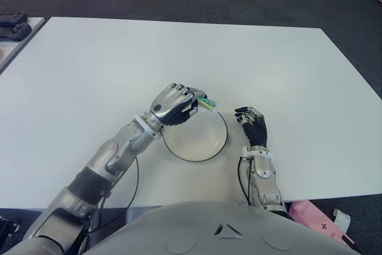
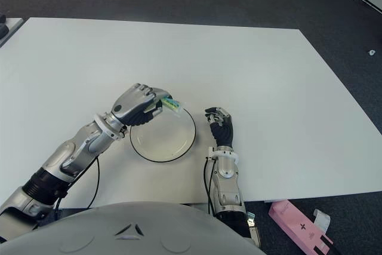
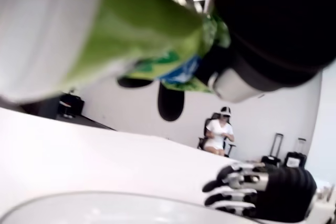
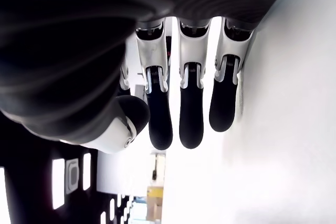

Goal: Put the toothpaste on the table into the plate.

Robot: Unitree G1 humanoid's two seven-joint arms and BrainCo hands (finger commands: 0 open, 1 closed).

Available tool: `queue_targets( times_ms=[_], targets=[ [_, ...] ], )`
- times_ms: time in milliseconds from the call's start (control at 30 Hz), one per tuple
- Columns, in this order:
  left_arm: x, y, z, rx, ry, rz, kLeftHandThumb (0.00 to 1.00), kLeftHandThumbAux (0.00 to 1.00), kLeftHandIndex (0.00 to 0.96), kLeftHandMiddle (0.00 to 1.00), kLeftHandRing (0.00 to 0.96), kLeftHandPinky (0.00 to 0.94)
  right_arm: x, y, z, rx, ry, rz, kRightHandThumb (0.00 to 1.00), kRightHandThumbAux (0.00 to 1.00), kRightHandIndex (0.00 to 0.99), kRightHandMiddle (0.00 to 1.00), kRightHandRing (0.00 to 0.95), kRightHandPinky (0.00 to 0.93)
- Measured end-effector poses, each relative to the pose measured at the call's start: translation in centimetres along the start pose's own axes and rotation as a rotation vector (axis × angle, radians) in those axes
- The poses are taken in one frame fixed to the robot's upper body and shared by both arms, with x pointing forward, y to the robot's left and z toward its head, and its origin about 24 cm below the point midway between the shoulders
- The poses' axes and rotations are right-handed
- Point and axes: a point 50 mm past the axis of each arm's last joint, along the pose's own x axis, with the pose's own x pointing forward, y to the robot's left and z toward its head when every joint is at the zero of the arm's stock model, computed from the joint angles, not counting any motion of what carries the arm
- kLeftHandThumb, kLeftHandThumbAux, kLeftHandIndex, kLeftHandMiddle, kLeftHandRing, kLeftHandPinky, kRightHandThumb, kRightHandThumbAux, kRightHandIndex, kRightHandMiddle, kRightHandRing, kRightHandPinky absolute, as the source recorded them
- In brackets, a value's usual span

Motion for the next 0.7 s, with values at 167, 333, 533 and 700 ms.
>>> queue_targets(
  times_ms=[167, 333, 533, 700],
  targets=[
    [0.2, -0.7, 0.5, 0.017, -0.076, -0.086, 0.735, 0.697, 0.444, 0.857, 0.882, 0.885, 0.0, 0.0, 0.1, 0.001, -0.002, -0.001, 0.698, 0.736, 0.418, 0.418, 0.397, 0.392],
    [0.4, -0.7, 0.4, 0.037, -0.112, -0.158, 0.728, 0.698, 0.444, 0.854, 0.881, 0.888, -0.1, 0.0, 0.1, 0.002, -0.002, -0.001, 0.698, 0.737, 0.417, 0.412, 0.396, 0.395],
    [0.4, -1.0, 0.5, 0.011, -0.118, -0.212, 0.719, 0.700, 0.440, 0.839, 0.862, 0.864, -0.3, -0.1, 0.1, 0.002, 0.001, -0.004, 0.698, 0.737, 0.417, 0.409, 0.394, 0.396],
    [0.0, -1.4, 0.6, -0.039, -0.107, -0.225, 0.712, 0.699, 0.435, 0.777, 0.809, 0.821, -0.4, -0.2, 0.1, 0.001, 0.005, -0.005, 0.699, 0.736, 0.418, 0.412, 0.396, 0.399]
  ],
)
